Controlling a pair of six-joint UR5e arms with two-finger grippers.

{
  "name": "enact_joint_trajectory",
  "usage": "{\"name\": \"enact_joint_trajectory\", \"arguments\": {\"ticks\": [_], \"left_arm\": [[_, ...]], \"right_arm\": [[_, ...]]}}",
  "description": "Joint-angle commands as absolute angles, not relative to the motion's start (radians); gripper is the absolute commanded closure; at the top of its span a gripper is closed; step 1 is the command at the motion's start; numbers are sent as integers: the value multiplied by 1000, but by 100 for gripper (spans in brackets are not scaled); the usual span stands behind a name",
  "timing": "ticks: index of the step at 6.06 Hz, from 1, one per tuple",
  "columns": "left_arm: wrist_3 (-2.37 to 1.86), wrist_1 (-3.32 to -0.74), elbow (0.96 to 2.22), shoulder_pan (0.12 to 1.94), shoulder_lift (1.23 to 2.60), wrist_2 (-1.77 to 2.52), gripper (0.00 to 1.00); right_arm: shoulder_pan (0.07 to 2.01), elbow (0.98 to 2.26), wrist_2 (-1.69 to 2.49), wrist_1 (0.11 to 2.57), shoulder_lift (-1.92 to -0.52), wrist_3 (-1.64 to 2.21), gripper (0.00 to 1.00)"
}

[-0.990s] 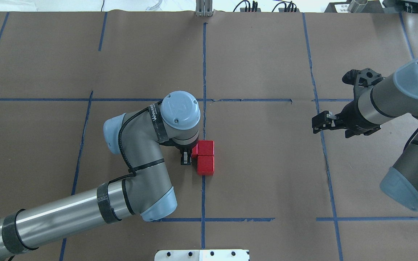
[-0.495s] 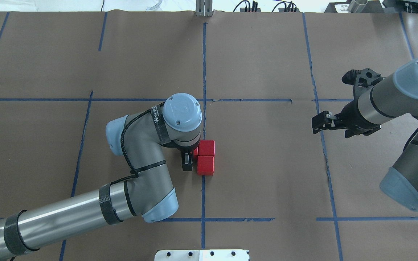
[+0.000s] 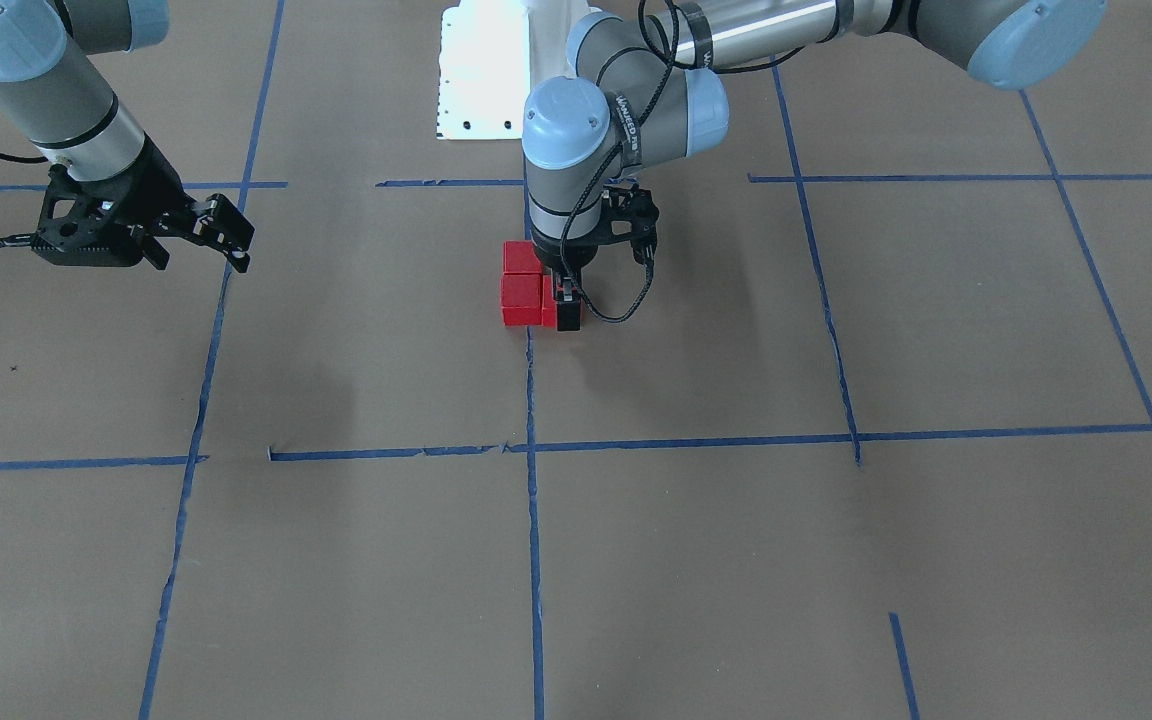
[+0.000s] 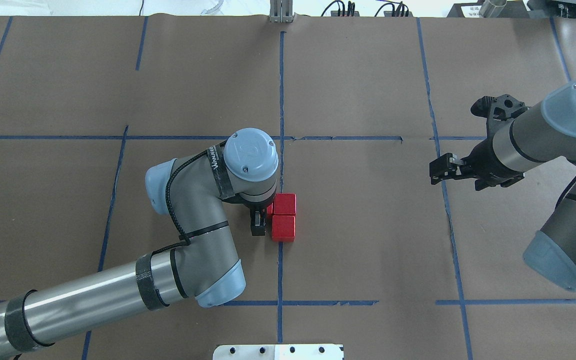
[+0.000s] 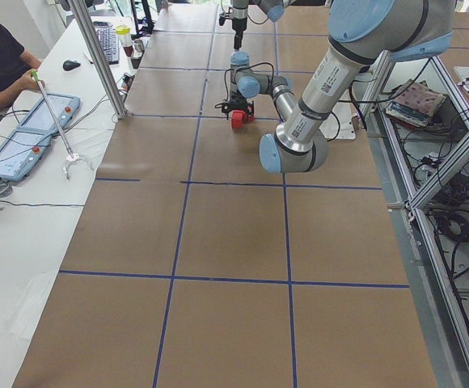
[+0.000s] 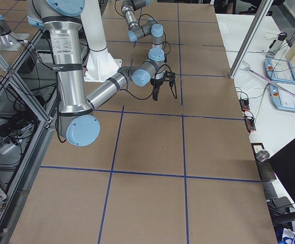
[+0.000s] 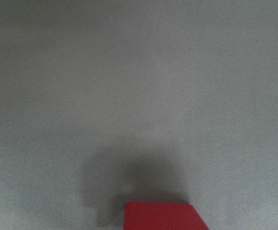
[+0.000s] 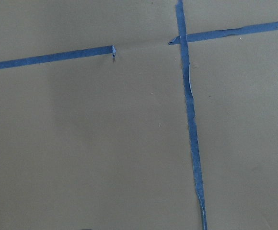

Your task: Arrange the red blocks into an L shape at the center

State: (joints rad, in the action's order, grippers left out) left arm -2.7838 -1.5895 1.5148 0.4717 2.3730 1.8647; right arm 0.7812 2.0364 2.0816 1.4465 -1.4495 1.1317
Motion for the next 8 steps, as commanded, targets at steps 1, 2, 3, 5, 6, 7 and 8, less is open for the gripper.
{"name": "enact_joint_trajectory", "arguments": {"ticks": [1, 2, 3, 5, 6, 7, 8], "left_arm": [[-2670, -1582, 1698, 564, 2280, 2007, 0], [-2590, -1578, 1776, 581, 2235, 2013, 0], [-2513, -1578, 1836, 616, 2182, 2019, 0], [-2246, -1522, 1956, 737, 2059, 2054, 0], [-1921, -1520, 1956, 811, 1972, 2106, 0], [-1665, -1528, 1957, 903, 1868, 2220, 0], [-1364, -1535, 1963, 993, 1756, 2253, 0]], "right_arm": [[782, 2036, 2083, 1447, -1448, 1129, 0], [785, 2051, 2085, 1447, -1450, 1127, 0], [807, 2065, 2098, 1450, -1450, 1126, 0], [946, 2046, 2208, 1463, -1454, 1092, 0], [1004, 2014, 2220, 1463, -1454, 1033, 0], [1065, 1949, 2253, 1463, -1454, 911, 0], [1160, 1869, 2338, 1465, -1453, 767, 0]]}}
